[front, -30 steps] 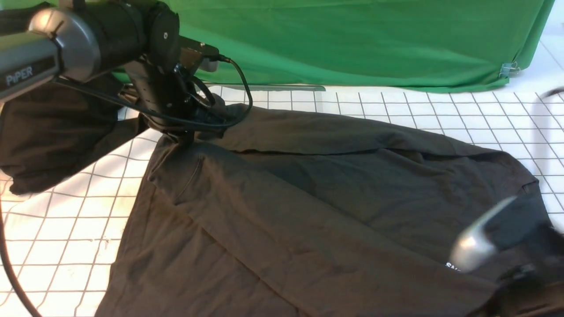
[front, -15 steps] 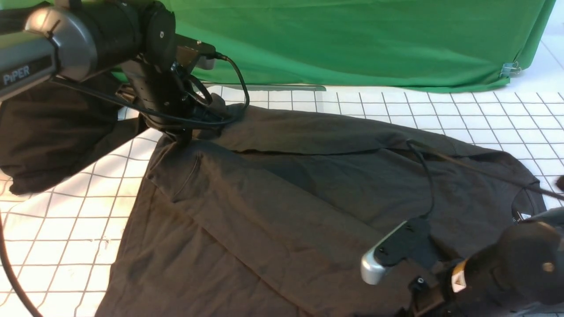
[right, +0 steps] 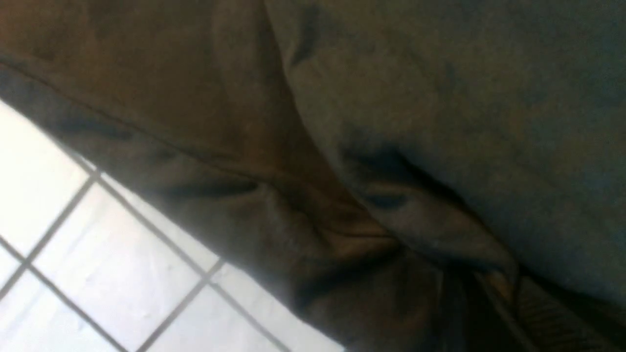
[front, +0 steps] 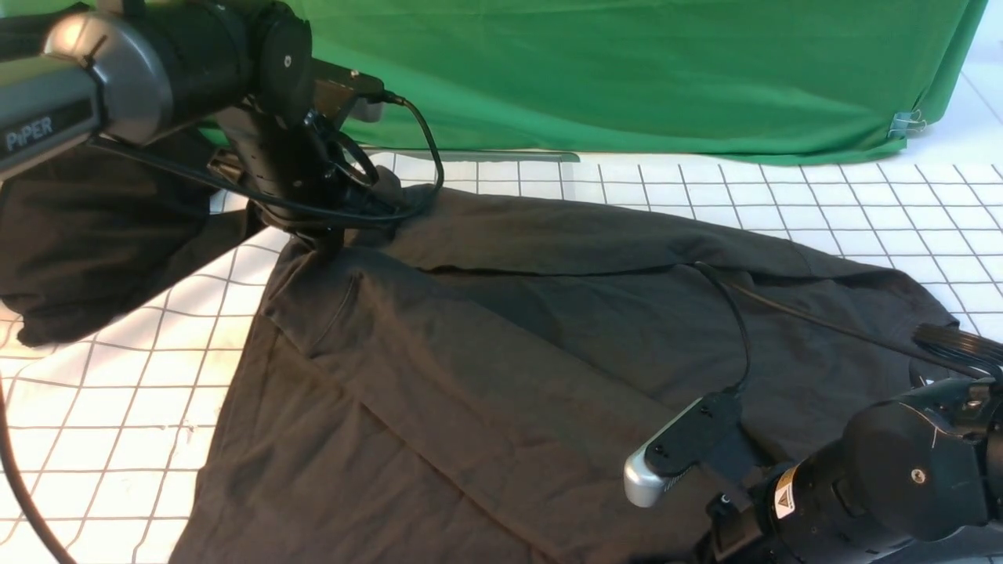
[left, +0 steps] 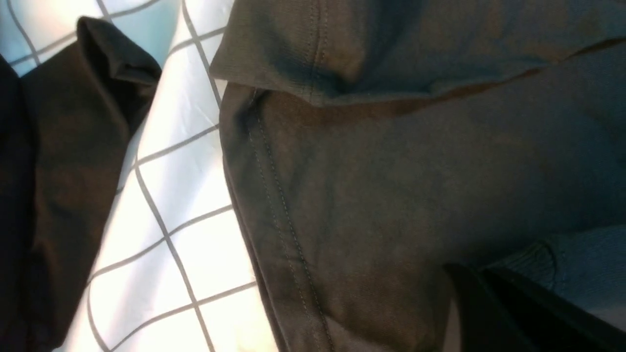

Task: Fold a long-sleeved shirt over a white checkered tablecloth.
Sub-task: 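Fold the left side of the black T-shirt inward over its body, then grab the top left corner of the dark shirt with the left gripper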

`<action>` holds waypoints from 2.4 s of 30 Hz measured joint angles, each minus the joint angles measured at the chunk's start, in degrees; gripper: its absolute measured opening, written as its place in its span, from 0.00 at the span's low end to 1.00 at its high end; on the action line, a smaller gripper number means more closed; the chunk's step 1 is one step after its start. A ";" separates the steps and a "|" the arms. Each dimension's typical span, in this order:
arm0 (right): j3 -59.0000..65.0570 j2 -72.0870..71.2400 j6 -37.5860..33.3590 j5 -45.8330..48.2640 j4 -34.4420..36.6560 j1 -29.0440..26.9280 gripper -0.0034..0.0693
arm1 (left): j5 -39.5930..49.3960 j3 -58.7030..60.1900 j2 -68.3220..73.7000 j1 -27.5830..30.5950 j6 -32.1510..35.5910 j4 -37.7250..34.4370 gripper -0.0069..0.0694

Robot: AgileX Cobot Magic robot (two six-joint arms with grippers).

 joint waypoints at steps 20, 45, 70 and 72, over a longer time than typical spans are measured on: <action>6.86 -12.08 12.66 8.21 -0.37 7.12 0.09 | 3.44 0.20 0.11 0.00 1.25 -1.27 0.12; 2.22 -14.64 20.23 23.17 0.00 9.20 0.50 | 0.54 0.34 3.49 0.00 1.25 1.05 0.32; -10.17 -23.09 28.46 24.00 -16.90 9.20 0.35 | 0.60 -16.20 13.94 8.75 -6.85 -12.24 0.46; -10.17 -23.09 28.47 24.00 -16.96 9.20 0.35 | 0.65 -16.20 15.32 8.59 -5.75 -13.18 0.48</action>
